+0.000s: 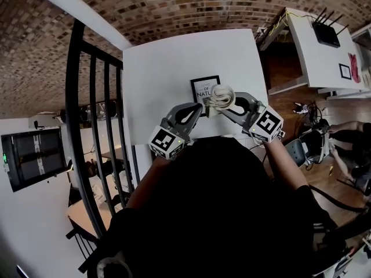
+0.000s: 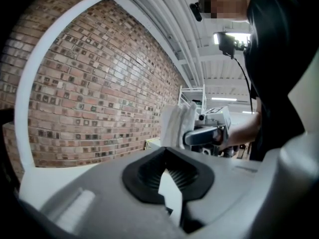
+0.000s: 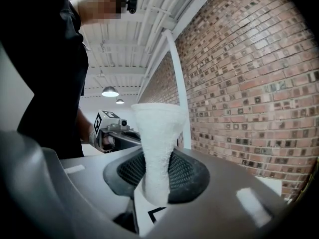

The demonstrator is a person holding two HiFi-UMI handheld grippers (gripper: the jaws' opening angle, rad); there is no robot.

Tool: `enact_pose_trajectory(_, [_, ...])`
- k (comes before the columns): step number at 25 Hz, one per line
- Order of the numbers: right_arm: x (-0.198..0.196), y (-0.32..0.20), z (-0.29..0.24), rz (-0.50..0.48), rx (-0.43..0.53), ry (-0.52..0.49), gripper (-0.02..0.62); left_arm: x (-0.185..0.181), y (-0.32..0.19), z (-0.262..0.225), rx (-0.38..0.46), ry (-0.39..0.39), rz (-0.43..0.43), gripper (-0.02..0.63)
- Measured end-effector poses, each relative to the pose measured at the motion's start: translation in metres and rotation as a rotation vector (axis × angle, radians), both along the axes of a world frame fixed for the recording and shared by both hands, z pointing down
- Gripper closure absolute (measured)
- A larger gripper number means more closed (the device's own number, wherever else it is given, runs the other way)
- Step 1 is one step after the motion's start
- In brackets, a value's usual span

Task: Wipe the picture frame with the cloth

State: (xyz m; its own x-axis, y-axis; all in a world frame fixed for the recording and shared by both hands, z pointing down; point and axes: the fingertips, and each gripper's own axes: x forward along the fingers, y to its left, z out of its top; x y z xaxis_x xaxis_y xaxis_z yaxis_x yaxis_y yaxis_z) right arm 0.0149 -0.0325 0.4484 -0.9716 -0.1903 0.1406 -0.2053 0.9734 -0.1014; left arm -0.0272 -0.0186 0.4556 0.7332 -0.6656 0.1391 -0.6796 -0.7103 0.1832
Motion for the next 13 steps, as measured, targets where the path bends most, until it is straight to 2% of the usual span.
enact_pose_trajectory(13, [-0.0078,-0.0062,-0.0005,-0.021,-0.001,-0.004,0.489,-0.0021,-0.0033,0.0045,0.012,-0.039,0.027,0.606])
